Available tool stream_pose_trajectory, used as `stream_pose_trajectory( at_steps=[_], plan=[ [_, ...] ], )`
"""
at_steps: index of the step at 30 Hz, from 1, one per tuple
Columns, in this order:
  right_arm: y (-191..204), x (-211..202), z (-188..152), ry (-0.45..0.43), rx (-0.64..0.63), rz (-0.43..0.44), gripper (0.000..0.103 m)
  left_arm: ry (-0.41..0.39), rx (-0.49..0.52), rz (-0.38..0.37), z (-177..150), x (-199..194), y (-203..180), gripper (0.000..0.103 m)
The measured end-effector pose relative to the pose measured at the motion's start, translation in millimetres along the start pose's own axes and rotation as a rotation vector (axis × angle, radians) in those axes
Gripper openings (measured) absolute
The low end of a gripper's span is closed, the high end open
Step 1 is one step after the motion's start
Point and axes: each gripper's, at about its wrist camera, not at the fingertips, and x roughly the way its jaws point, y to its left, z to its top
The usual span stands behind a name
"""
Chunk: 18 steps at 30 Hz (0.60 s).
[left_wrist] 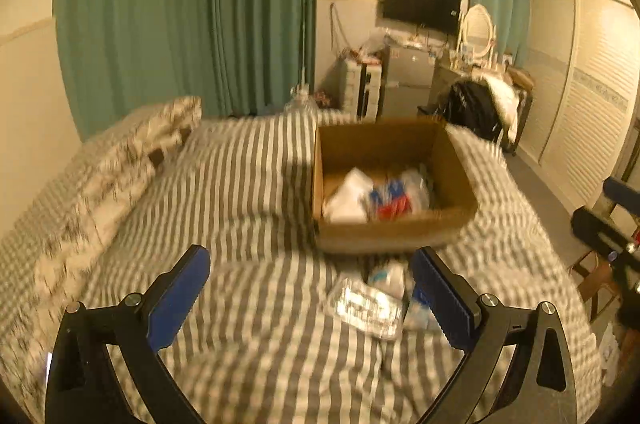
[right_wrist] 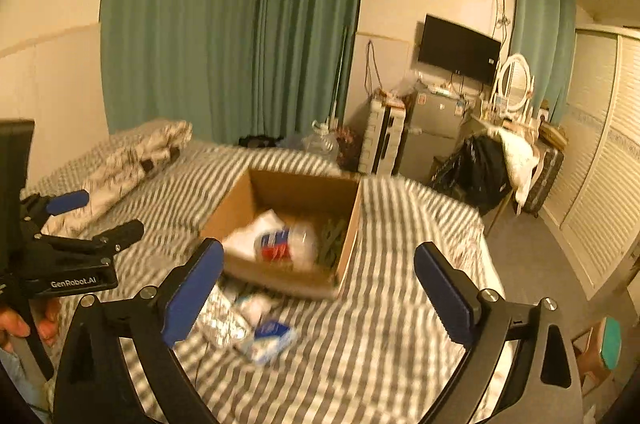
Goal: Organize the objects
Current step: 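Grasp the blue-and-white tissue pack with the right gripper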
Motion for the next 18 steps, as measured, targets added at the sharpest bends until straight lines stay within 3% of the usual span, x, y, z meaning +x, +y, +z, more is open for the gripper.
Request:
stream_pose_trajectory(
  at_steps=[3, 5, 11, 18],
  plan=[
    [6.4, 26.2, -35.6, 0.05, 0.009, 0.041, 0.096, 0.063, -0.017, 0.012, -24.4, 28.8, -1.0, 0.103],
    [4.6, 51.6, -52.1, 0.128, 0.033, 0.08, 0.096, 0.103, 0.011, 0.029, -34.3, 46.8, -4.3, 0.103],
    [-3.8, 106.7, -69.8, 0.271, 0.091, 0.034, 0.096, 0.175, 0.035, 0.043, -52.1, 74.1, -5.0, 0.103],
    [20.1, 160.5, -89.9, 0.422, 0.007, 0.03, 0.092, 0.242, -0.066, 0.033, -56.6, 91.0, 15.4, 0.103]
  ],
)
